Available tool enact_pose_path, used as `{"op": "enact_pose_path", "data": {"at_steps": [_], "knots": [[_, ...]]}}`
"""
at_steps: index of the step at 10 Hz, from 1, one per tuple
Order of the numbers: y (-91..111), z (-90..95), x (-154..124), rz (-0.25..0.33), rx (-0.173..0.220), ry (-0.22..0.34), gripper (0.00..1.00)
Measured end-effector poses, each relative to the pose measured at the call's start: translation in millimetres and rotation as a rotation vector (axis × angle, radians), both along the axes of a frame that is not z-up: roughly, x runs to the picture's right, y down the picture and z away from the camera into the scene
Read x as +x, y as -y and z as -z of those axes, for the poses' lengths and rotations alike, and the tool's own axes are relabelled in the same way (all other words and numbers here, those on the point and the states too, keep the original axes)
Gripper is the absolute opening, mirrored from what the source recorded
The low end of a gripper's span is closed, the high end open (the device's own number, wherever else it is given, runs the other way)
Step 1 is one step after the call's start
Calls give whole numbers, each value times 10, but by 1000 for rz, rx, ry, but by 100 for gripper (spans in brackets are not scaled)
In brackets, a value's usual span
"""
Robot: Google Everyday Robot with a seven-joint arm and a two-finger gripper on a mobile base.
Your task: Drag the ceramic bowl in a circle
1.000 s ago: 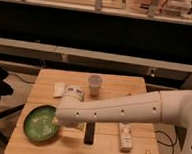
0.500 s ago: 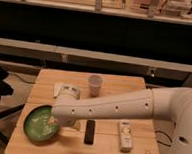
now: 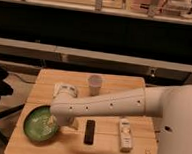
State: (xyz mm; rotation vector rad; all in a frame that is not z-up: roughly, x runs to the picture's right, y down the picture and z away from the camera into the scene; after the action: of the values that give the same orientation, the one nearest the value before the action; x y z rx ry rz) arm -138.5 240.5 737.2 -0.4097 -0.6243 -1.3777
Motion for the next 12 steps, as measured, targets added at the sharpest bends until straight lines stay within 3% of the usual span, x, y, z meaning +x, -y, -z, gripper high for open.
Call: {"op": "enact_pose_path", "data": {"at_steps": [7,12], "knots": [[-82,-184,-27,44,-33,-2,80],[-124,-175,-25,55,-48,-7,80]]}}
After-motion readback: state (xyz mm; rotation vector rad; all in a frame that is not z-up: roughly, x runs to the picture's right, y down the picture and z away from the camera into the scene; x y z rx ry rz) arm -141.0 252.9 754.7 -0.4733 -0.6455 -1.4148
